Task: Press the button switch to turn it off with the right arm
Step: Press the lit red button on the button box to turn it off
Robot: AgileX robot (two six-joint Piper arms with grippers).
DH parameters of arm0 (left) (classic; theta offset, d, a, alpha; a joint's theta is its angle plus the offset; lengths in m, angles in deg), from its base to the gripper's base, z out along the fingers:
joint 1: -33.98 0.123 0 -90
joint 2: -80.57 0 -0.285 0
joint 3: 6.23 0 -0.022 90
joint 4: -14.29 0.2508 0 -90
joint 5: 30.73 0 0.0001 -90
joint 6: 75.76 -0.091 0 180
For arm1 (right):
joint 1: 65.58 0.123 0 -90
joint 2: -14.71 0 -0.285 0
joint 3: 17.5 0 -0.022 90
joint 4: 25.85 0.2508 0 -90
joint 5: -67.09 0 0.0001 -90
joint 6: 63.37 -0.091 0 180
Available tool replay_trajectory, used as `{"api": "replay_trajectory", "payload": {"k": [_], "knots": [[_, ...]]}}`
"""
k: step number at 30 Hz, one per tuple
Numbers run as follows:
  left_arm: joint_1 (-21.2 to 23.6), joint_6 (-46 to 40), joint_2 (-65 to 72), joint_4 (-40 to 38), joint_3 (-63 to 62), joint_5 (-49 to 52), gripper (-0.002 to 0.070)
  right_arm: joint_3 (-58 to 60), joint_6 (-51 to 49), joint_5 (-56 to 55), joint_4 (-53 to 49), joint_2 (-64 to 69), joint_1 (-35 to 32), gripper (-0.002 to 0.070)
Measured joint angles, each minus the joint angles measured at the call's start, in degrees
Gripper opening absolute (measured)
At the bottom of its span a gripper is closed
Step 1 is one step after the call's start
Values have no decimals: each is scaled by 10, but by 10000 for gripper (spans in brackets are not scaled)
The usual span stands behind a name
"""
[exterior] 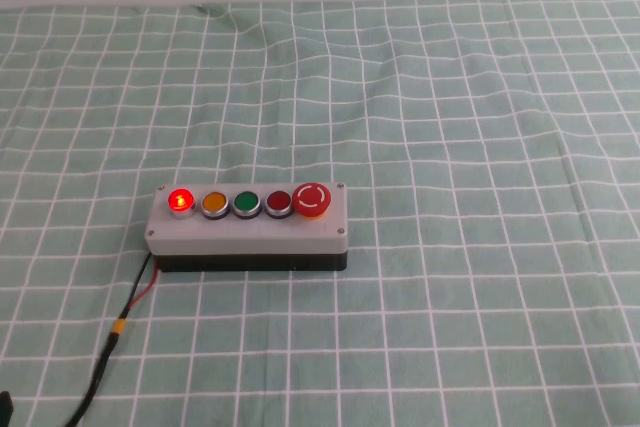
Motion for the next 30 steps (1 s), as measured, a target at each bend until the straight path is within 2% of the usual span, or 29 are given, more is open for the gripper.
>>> {"api": "replay_trajectory", "payload": {"k": [16, 27, 30], "knots": [[0, 0, 0, 0, 0, 0, -4, 0, 0, -199, 0, 0, 0, -16], [0, 0, 0, 0, 0, 0, -4, 0, -14, -512, 0, 0, 0, -16], [0, 0, 0, 0, 0, 0, -4, -21, -69, -526, 0, 0, 0, -16]]}}
